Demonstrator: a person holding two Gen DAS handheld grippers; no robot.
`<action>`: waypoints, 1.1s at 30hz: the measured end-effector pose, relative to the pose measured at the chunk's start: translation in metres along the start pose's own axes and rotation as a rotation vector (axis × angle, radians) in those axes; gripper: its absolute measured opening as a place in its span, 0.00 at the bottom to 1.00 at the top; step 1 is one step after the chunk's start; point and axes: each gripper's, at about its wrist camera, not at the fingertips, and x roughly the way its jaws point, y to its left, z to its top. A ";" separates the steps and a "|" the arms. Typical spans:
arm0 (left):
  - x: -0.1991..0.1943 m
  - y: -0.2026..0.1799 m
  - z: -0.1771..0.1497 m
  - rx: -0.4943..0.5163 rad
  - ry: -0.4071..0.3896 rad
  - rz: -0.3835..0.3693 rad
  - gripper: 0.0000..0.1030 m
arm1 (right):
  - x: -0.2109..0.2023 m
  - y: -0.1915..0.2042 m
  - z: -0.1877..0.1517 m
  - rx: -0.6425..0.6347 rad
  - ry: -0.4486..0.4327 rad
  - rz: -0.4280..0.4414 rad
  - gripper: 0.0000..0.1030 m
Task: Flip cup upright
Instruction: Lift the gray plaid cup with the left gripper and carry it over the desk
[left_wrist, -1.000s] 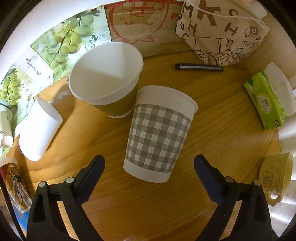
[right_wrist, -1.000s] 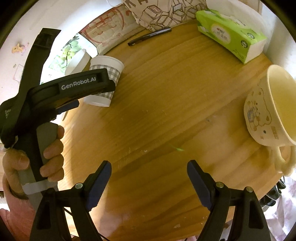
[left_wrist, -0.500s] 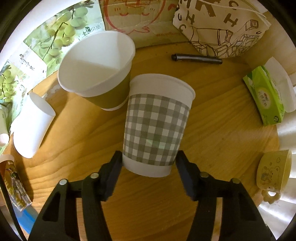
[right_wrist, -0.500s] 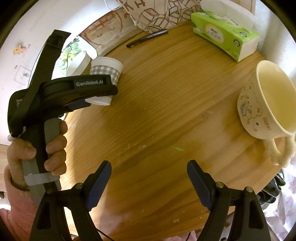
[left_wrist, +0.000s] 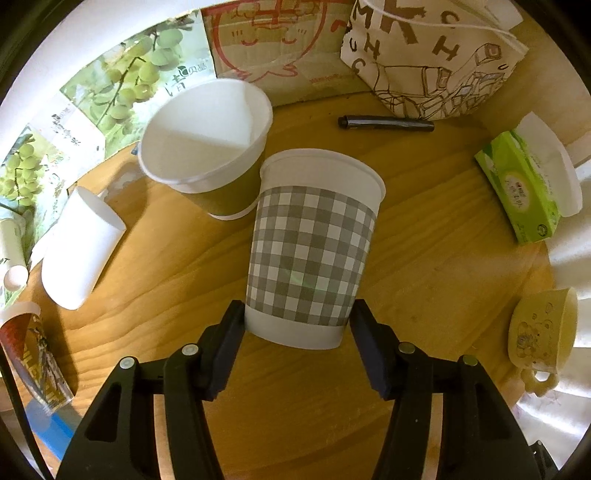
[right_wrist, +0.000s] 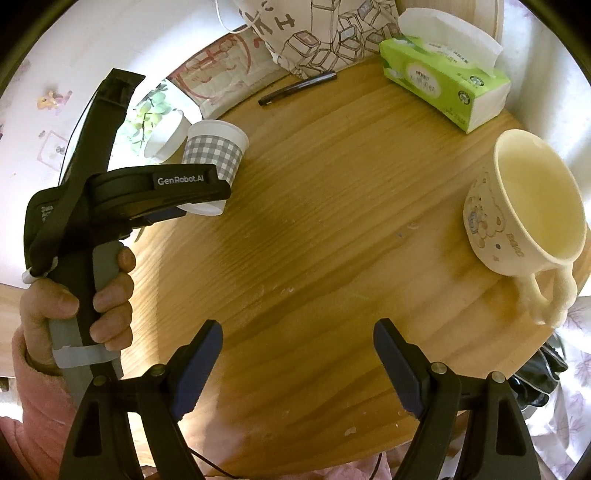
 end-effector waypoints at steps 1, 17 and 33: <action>-0.003 0.000 -0.003 0.000 -0.003 -0.004 0.60 | -0.002 0.001 -0.001 -0.004 -0.004 0.001 0.82; -0.099 0.014 -0.063 -0.015 -0.128 0.049 0.60 | -0.058 0.010 -0.055 -0.076 -0.100 0.092 0.82; -0.183 0.034 -0.189 -0.124 -0.270 0.156 0.60 | -0.123 0.014 -0.145 -0.208 -0.158 0.223 0.82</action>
